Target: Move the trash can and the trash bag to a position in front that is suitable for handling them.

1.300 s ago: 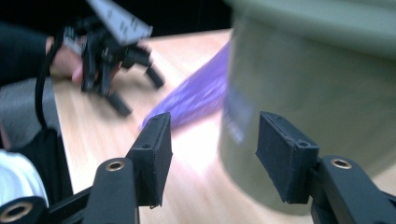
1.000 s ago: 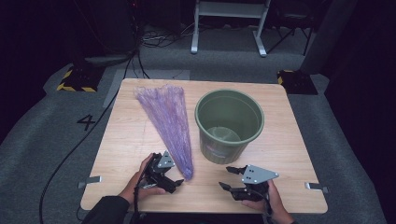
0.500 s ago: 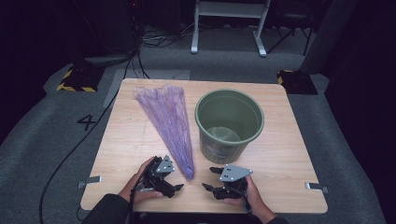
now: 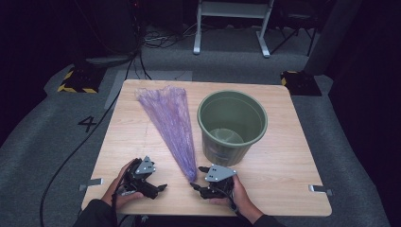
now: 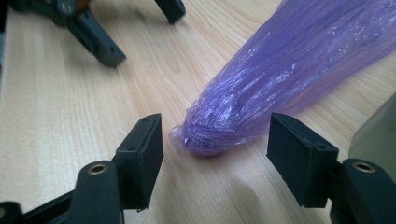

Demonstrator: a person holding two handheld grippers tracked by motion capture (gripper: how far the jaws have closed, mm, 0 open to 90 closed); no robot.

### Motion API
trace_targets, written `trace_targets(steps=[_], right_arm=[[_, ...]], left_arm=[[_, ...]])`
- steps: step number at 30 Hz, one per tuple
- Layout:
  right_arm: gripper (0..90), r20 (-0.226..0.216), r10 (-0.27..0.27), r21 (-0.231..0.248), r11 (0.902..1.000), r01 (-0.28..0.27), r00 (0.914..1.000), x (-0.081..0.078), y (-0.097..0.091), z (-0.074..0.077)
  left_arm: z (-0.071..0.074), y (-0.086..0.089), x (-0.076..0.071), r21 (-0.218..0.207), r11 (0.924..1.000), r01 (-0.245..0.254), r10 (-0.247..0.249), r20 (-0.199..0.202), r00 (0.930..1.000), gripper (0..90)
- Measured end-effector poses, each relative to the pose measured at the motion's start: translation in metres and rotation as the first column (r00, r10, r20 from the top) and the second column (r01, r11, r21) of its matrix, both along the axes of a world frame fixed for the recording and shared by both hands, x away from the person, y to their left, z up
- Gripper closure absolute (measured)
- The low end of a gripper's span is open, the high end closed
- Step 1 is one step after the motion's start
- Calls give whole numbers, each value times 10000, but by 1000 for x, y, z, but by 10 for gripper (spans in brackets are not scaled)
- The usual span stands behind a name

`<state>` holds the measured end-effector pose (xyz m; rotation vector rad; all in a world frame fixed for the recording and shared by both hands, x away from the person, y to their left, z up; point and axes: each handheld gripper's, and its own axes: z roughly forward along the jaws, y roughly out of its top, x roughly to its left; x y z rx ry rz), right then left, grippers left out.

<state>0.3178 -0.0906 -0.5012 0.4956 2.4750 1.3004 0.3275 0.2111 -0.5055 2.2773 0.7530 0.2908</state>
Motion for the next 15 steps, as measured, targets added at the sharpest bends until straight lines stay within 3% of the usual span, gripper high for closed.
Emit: trace_targets(steps=[6, 9, 15], right_arm=[[453, -85, -453, -254, 9987, 450, 9989, 6, 7, 0], [592, -368, -496, -595, 9971, 474, 9981, 10, 10, -2], [731, -486, -405, -873, 9955, 362, 9980, 12, 12, -3]], left_arm=[[0, 10, 4, -9, 9998, -211, 211, 22, 9998, 28], [0, 11, 5, 3, 9999, -170, 170, 19, 9999, 23], [0, 11, 5, 20, 9999, -149, 149, 7, 9999, 19]])
